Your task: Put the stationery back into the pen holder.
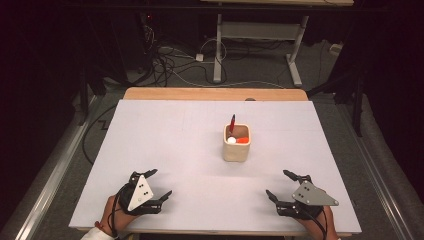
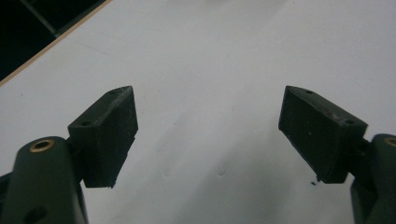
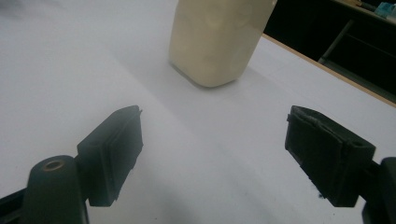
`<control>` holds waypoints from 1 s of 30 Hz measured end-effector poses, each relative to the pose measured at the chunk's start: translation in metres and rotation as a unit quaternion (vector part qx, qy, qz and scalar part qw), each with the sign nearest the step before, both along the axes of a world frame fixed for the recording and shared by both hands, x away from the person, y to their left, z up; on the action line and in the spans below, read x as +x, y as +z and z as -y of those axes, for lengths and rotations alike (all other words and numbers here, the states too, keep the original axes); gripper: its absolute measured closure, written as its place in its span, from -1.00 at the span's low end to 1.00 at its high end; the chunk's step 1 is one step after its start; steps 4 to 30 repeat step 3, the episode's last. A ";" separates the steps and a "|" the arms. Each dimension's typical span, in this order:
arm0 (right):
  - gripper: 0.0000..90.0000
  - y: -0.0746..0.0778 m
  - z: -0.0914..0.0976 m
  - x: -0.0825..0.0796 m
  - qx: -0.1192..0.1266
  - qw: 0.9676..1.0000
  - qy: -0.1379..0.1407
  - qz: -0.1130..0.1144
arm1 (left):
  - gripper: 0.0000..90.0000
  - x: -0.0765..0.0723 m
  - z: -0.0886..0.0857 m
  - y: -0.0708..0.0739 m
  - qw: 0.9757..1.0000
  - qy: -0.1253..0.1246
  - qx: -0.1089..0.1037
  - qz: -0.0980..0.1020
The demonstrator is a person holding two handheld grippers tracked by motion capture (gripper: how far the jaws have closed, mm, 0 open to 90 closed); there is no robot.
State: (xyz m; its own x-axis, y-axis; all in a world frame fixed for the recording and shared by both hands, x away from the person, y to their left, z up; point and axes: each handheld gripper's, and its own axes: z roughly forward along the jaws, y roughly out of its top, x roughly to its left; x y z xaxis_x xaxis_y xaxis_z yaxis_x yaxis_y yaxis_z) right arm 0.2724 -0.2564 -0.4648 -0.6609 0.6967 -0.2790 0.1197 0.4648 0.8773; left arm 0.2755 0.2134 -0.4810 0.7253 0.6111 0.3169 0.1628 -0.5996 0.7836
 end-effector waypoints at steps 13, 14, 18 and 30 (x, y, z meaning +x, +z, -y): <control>-0.57 0.000 0.001 0.000 0.002 1.000 -0.002 -0.001 | -0.58 0.001 0.000 0.001 1.000 0.003 -0.007 -0.001; -0.57 0.000 0.001 0.000 0.002 1.000 -0.002 -0.001 | -0.58 0.001 0.000 0.001 1.000 0.003 -0.007 -0.001; -0.57 0.000 0.001 0.000 0.002 1.000 -0.002 -0.001 | -0.58 0.001 0.000 0.001 1.000 0.003 -0.007 -0.001; -0.57 0.000 0.001 0.000 0.002 1.000 -0.002 -0.001 | -0.58 0.001 0.000 0.001 1.000 0.003 -0.007 -0.001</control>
